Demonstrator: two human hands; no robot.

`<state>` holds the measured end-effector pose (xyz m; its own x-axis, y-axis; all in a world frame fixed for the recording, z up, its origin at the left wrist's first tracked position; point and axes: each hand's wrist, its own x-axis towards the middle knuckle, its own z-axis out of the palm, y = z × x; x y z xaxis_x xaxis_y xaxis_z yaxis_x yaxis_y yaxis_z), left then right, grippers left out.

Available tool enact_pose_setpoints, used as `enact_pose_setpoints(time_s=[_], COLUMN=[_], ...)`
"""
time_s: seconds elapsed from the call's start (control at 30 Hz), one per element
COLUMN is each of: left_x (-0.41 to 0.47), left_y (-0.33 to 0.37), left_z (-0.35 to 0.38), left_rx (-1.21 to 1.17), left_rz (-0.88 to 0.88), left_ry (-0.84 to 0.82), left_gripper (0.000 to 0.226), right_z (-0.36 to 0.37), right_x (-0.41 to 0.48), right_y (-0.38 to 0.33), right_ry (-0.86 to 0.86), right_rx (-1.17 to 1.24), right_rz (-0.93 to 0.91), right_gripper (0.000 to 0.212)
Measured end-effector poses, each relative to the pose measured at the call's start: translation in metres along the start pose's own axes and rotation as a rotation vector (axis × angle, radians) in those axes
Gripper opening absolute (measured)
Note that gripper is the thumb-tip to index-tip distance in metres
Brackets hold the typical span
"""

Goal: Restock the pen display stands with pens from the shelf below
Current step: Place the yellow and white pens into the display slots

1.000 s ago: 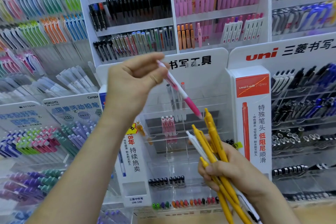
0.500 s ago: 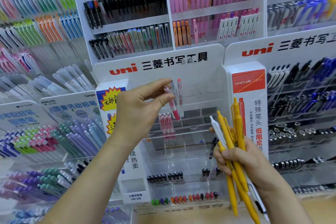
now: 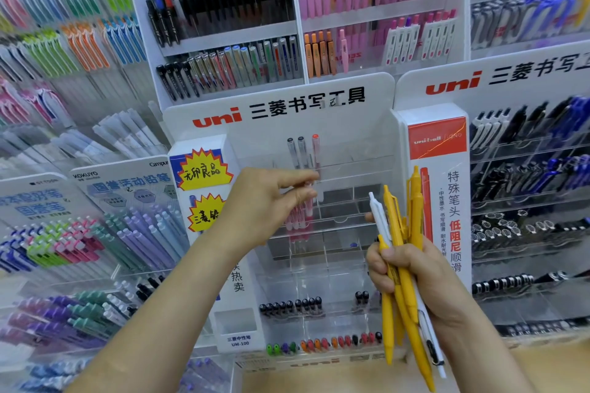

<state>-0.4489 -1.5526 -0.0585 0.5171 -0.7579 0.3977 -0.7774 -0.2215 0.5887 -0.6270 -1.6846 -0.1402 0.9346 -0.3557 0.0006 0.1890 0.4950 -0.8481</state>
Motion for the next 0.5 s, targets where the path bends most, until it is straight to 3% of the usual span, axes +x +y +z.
enact_pose_setpoints(time_s=[0.07, 0.1, 0.23, 0.37, 0.5], left_x=[0.0, -0.001, -0.002, -0.002, -0.003], left_y=[-0.005, -0.007, -0.012, -0.013, -0.022], left_z=[0.002, 0.003, 0.005, 0.002, 0.001], left_rx=[0.067, 0.104, 0.233, 0.348, 0.371], left_rz=[0.0, 0.013, 0.076, 0.156, 0.231], left_ry=[-0.061, -0.081, -0.139, -0.21, -0.172], left_gripper=[0.027, 0.026, 0.027, 0.033, 0.035], right_z=[0.004, 0.006, 0.017, 0.029, 0.037], right_x=[0.001, 0.002, 0.006, 0.007, 0.005], right_y=[0.002, 0.003, 0.01, 0.012, 0.007], right_ry=[0.01, 0.007, -0.028, -0.083, -0.095], right_rx=[0.022, 0.053, 0.28, 0.417, 0.372], right_rz=[-0.005, -0.007, -0.001, 0.034, 0.068], right_gripper=[0.029, 0.029, 0.07, 0.062, 0.067])
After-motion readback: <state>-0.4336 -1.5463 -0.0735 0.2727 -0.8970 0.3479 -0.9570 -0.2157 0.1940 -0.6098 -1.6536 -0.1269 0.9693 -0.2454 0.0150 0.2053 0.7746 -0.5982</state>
